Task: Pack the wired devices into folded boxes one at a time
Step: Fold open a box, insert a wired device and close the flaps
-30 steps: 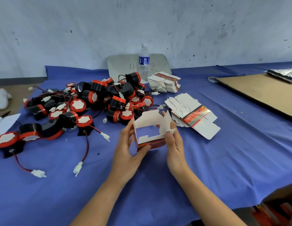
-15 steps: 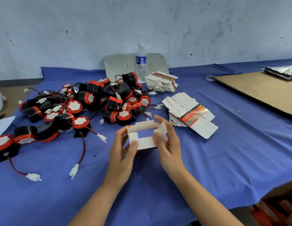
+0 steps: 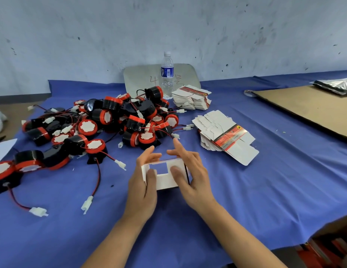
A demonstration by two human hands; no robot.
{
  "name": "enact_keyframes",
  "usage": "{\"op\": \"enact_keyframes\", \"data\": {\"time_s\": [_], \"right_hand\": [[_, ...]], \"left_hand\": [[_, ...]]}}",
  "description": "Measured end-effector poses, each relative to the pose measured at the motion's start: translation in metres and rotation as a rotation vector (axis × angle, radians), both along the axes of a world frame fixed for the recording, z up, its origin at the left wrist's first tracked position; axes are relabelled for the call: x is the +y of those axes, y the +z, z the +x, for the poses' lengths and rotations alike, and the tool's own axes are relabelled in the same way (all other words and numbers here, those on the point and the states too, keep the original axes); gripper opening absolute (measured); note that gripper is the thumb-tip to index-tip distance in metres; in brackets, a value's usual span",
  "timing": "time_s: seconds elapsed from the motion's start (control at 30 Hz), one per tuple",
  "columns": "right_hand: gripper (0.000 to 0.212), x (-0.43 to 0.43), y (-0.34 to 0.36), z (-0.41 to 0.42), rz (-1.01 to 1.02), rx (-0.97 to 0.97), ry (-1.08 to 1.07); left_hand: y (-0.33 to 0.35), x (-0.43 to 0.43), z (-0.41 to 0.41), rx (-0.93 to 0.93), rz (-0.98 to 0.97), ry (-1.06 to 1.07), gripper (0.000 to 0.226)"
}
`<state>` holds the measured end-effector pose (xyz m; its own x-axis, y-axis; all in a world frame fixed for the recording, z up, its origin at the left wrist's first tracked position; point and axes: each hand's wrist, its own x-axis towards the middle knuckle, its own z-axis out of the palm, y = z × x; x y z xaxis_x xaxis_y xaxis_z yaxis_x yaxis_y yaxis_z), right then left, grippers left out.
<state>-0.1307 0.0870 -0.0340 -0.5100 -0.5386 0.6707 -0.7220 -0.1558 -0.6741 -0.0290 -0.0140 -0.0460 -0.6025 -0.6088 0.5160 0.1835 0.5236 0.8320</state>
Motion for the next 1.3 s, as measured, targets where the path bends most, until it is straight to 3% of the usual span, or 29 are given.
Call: {"op": "enact_keyframes", "data": {"time_s": [0.2,0.33,0.5,0.6,0.73,0.8,0.9,1.0,1.07,1.2,1.23,1.3], "right_hand": [[0.046,0.001,0.002,-0.001,-0.023,-0.260,0.047],[0.050,0.002,0.006,-0.005,-0.073,-0.423,0.082],[0.039,0.003,0.005,-0.005,-0.082,-0.419,0.119],[0.028,0.003,0.005,-0.004,-0.118,-0.381,0.094],[0.033,0.006,0.009,-0.004,-0.125,-0.361,0.105],[0.035,0.007,0.010,-0.002,-0.062,-0.387,0.128],[0.036,0.006,0.010,-0.002,0.027,-0.384,0.126],[0.039,0.005,0.011,-0.003,0.074,-0.368,0.207],[0.043,0.006,0.011,-0.003,0.120,-0.366,0.235],[0.063,0.007,0.009,-0.004,0.199,-0.369,0.221],[0.065,0.006,0.008,-0.004,0.205,-0.364,0.217],[0.067,0.006,0.007,-0.004,0.211,-0.342,0.211]], "left_hand": [[0.007,0.006,-0.003,-0.034,-0.233,-0.081,0.082],[0.007,0.004,-0.004,-0.033,-0.423,-0.056,0.068],[0.008,0.003,-0.002,-0.030,-0.411,-0.063,0.035],[0.008,0.004,-0.001,-0.031,-0.412,-0.067,0.034],[0.007,0.003,-0.002,-0.006,-0.391,-0.043,0.026],[0.008,0.002,-0.002,-0.007,-0.392,-0.029,0.031],[0.008,0.002,-0.002,-0.035,-0.359,-0.006,0.059],[0.006,0.000,-0.002,-0.057,-0.367,0.011,0.045],[0.006,0.001,-0.002,-0.048,-0.351,0.009,0.048],[0.003,0.001,-0.004,-0.029,-0.223,0.009,0.085],[0.002,0.002,-0.004,-0.042,-0.152,0.015,0.087],[-0.001,0.002,-0.005,-0.073,-0.011,0.023,0.067]]}}
